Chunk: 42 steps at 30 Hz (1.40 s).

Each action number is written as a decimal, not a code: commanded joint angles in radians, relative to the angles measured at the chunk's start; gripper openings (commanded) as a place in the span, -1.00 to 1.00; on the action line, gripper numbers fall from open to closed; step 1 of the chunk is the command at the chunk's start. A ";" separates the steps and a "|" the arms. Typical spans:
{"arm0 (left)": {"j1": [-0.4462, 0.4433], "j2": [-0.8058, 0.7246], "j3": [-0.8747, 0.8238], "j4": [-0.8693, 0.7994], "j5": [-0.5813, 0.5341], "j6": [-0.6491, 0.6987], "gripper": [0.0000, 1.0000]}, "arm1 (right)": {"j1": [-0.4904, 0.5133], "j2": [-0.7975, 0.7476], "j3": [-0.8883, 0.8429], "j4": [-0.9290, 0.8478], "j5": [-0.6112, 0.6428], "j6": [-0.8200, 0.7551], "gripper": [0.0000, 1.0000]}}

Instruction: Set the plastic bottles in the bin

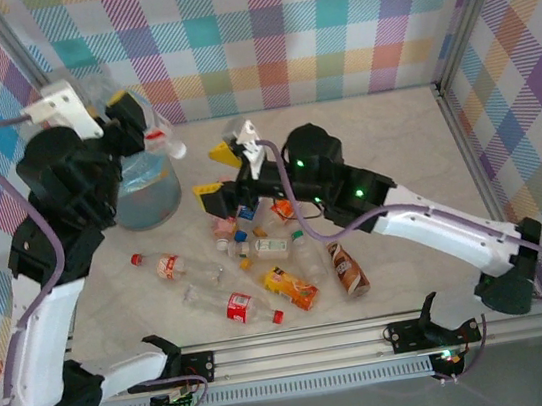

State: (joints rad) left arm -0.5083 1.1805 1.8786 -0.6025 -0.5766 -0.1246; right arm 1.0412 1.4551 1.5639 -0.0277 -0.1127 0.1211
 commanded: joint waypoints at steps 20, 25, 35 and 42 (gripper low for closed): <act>0.731 0.273 -0.060 0.161 0.520 -0.136 0.10 | 0.061 0.350 0.393 -0.171 -0.052 0.252 0.50; 0.773 0.247 -0.290 0.363 0.613 -0.236 0.10 | 0.098 0.338 0.346 -0.142 -0.050 0.245 0.49; 0.763 0.306 -0.512 0.522 0.682 -0.246 0.21 | 0.105 0.317 0.253 -0.092 -0.044 0.291 0.50; 0.710 0.357 -0.493 0.457 0.610 -0.088 0.31 | 0.106 0.307 0.245 -0.101 -0.027 0.284 0.50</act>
State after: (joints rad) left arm 0.2264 1.5265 1.3766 -0.1574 0.0601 -0.2958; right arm 1.1454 1.8069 1.8118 -0.1658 -0.1463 0.3927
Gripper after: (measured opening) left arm 0.651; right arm 0.747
